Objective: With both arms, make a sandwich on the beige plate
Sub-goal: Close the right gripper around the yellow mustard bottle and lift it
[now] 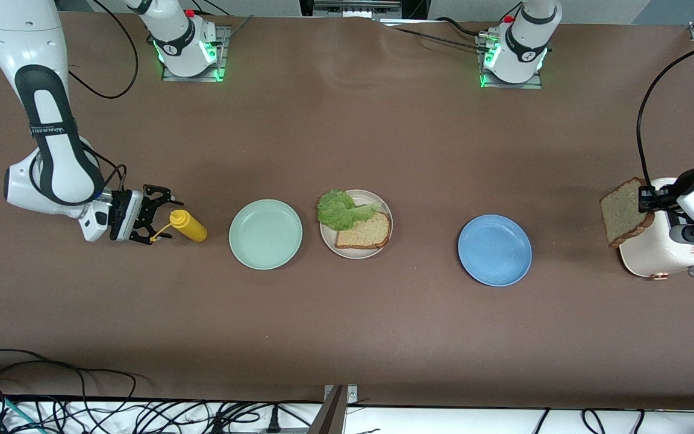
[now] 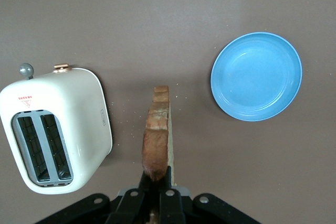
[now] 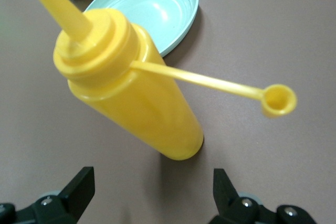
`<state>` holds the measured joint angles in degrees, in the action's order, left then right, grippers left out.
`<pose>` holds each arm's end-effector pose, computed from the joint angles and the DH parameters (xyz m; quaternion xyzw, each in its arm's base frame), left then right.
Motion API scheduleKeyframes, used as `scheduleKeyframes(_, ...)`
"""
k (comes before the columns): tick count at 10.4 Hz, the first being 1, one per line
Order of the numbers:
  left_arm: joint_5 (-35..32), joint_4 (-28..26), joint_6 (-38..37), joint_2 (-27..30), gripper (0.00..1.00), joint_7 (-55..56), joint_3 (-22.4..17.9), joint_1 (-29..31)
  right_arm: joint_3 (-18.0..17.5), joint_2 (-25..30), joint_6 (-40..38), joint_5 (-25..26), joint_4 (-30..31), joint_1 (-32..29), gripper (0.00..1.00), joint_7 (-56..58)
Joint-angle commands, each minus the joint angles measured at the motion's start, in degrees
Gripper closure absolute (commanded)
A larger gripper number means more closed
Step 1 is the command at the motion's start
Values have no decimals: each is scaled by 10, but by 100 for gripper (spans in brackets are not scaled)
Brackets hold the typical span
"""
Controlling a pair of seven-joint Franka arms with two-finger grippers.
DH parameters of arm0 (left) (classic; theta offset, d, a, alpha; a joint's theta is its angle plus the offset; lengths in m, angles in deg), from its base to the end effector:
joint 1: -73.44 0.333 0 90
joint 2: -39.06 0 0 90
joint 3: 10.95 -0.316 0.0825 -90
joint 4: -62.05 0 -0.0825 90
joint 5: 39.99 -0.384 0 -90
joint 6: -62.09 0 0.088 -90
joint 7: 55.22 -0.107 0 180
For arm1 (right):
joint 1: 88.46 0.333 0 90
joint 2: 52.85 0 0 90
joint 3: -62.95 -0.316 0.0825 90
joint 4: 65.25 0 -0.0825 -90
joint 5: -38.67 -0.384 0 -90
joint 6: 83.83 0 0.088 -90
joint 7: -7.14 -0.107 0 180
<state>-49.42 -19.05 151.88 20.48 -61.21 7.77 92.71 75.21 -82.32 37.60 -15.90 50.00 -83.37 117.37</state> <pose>0.6359 0.0523 0.5114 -0.9953 0.0495 0.0794 0.0259 0.5713 -0.0348 0.1822 -0.7962 -0.5066 -0.1618 0.2886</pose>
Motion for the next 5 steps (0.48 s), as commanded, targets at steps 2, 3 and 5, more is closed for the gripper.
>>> scheduleKeyframes(2, 6, 8, -10, 4, 100, -2, -3, 0, 2, -16, -37, -54, -14, -6, 0, 80)
scheduleKeyframes(3, 6, 8, -10, 3, 100, -2, -3, 0, 3, -18, -39, -67, -14, -6, 0, 103)
scheduleKeyframes(5, 6, 8, -10, 3, 100, -2, -3, 1, 3, -24, -39, -74, -20, -6, 0, 124)
